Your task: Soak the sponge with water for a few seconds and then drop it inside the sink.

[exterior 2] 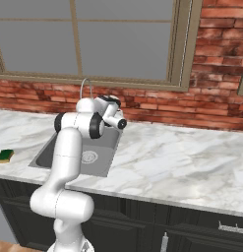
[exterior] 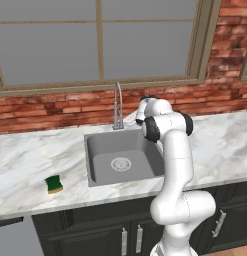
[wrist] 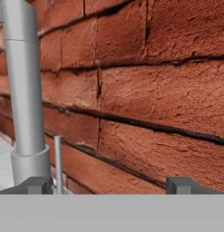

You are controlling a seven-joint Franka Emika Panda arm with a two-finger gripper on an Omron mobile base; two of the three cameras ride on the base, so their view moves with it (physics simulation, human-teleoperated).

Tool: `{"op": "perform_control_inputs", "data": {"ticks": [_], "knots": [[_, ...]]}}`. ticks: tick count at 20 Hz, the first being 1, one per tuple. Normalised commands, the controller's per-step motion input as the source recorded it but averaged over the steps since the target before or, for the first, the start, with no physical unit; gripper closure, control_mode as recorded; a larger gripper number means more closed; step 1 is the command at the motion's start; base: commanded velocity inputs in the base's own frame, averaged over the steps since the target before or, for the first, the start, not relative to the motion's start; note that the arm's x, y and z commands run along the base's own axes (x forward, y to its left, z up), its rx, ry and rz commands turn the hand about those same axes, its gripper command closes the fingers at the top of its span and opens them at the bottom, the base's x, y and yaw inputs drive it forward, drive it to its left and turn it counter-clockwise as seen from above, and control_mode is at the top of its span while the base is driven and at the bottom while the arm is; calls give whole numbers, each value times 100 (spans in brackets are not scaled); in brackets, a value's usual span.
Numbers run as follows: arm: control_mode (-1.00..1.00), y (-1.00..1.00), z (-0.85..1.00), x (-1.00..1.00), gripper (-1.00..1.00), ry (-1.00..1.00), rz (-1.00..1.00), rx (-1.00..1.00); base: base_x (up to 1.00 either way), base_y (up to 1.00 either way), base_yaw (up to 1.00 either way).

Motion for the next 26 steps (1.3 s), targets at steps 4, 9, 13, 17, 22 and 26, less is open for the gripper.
{"op": "perform_control_inputs", "data": {"ticks": [4, 9, 13, 17, 22, 26], "knots": [[-100, 11, -6, 23, -100, 0, 0, 0, 0, 0, 0], [-100, 12, -7, 3, -100, 0, 0, 0, 0, 0, 0], [-100, 20, -1, 0, -100, 0, 0, 0, 0, 0, 0], [-100, 22, -2, 4, -100, 0, 0, 0, 0, 0, 0], [-100, 6, -8, 15, -100, 0, 0, 0, 0, 0, 0], [-100, 0, -14, 20, -100, 0, -3, 0, 0, 0, 0]]}}
